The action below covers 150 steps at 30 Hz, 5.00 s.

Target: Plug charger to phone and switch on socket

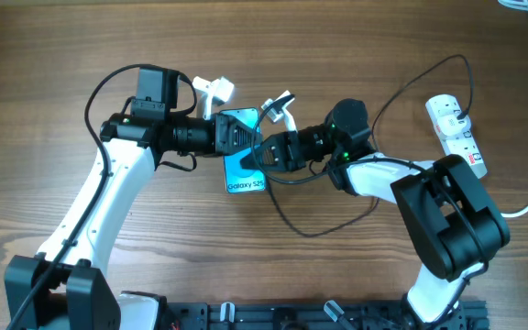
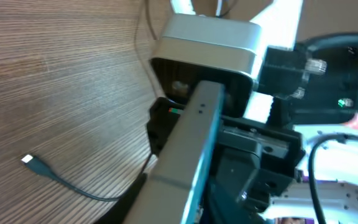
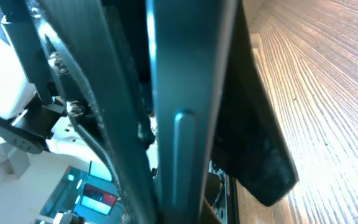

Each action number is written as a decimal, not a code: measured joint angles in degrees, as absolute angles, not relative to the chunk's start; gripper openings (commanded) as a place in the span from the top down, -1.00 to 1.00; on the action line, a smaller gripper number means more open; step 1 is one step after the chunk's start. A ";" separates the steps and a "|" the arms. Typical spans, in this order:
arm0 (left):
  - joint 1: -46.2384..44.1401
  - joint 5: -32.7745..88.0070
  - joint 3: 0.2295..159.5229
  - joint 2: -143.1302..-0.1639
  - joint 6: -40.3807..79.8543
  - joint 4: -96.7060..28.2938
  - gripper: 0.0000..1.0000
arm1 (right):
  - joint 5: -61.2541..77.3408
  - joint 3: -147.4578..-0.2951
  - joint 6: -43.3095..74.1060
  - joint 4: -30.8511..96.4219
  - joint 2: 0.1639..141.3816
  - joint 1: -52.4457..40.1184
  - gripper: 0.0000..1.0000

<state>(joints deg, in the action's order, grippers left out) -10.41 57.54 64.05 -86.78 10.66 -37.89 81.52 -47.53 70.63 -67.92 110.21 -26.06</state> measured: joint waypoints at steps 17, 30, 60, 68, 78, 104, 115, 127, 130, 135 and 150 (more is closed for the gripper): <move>-12.34 37.15 64.03 -85.36 12.34 -46.13 0.92 | 79.75 -47.86 64.29 -59.64 110.83 -23.24 -1.00; -19.97 2.33 64.14 -98.54 24.86 -50.98 0.92 | 49.01 -48.29 32.18 -12.62 110.45 -20.25 -0.99; -22.15 -1.23 59.72 -104.25 35.94 -38.70 0.70 | 47.42 -48.93 31.14 -11.11 110.17 -20.32 -0.99; -22.15 -1.28 59.72 -104.20 36.34 -38.48 0.39 | 47.33 -48.93 31.14 -11.09 110.13 -20.32 -1.00; -22.13 -2.13 59.59 -104.14 36.34 -38.72 0.85 | 47.33 -48.93 31.14 -11.07 110.13 -20.32 -0.99; -18.20 21.89 59.24 -103.48 33.32 -31.24 0.92 | 47.33 -48.99 31.14 -10.72 110.13 -20.32 -0.99; -7.62 35.20 58.87 -103.46 41.52 -8.45 0.92 | 43.77 -49.34 30.22 -9.19 109.25 -22.06 -0.97; -2.24 52.47 58.87 -103.46 36.27 -6.74 0.92 | 3.60 -65.19 26.48 23.42 109.91 -44.16 -0.06; -0.34 52.38 58.76 -103.50 34.28 -10.31 0.92 | -3.66 -68.55 24.97 31.11 110.41 -48.45 0.12; 3.53 52.40 58.76 -103.50 30.87 -14.15 0.92 | -2.74 -71.26 17.43 42.52 110.69 -46.22 0.09; 7.90 50.39 58.76 -103.48 22.55 -23.03 0.92 | 3.01 -71.31 12.56 41.89 110.69 -45.28 0.55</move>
<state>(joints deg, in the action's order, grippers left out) 7.90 50.39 58.76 -103.48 22.55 -23.03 3.01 -71.31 12.56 41.89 110.69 -45.28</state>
